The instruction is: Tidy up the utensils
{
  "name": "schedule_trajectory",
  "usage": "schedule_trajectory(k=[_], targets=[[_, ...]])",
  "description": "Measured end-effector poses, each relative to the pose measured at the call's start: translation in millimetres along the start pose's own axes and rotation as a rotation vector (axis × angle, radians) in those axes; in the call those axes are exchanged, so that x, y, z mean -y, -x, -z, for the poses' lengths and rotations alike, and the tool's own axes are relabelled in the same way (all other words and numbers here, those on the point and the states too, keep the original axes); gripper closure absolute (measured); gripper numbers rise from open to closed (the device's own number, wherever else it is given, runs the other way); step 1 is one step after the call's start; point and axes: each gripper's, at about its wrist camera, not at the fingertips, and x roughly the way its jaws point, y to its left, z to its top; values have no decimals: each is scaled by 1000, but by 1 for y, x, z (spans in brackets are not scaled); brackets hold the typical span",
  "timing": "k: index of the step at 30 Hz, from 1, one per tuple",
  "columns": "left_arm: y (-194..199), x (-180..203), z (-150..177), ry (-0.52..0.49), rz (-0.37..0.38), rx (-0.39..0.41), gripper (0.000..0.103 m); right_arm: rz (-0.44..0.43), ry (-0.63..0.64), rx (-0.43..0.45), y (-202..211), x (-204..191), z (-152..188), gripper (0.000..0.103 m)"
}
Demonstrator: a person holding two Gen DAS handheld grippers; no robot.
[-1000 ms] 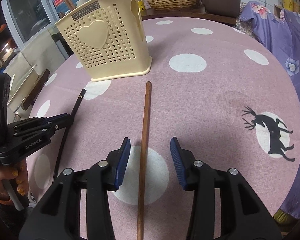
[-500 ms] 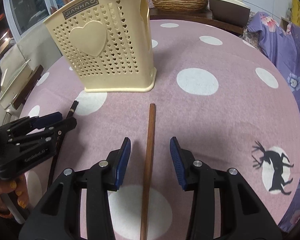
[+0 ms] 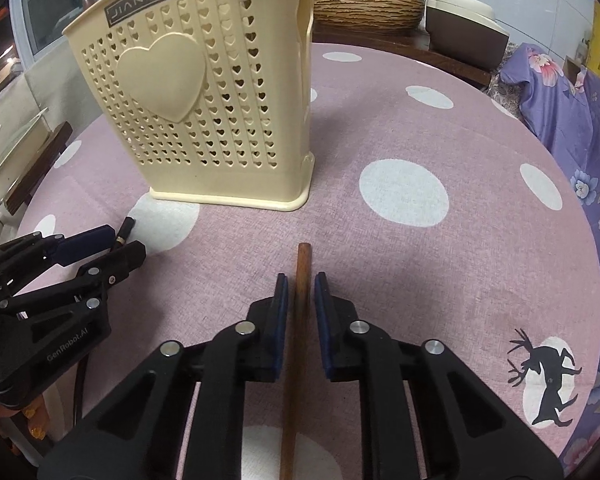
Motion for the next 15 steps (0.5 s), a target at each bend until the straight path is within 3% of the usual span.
schedule_trajectory(k=[4, 9, 15], targets=[[-1, 4, -2, -15, 0, 4, 77, 5, 0, 4, 0, 0, 0, 94], [-2, 10, -4, -25, -6, 10, 93, -3, -9, 12, 0, 0, 0, 95], [-1, 5, -6, 10, 25, 11, 94, -61, -34, 46, 8, 5, 0, 95]])
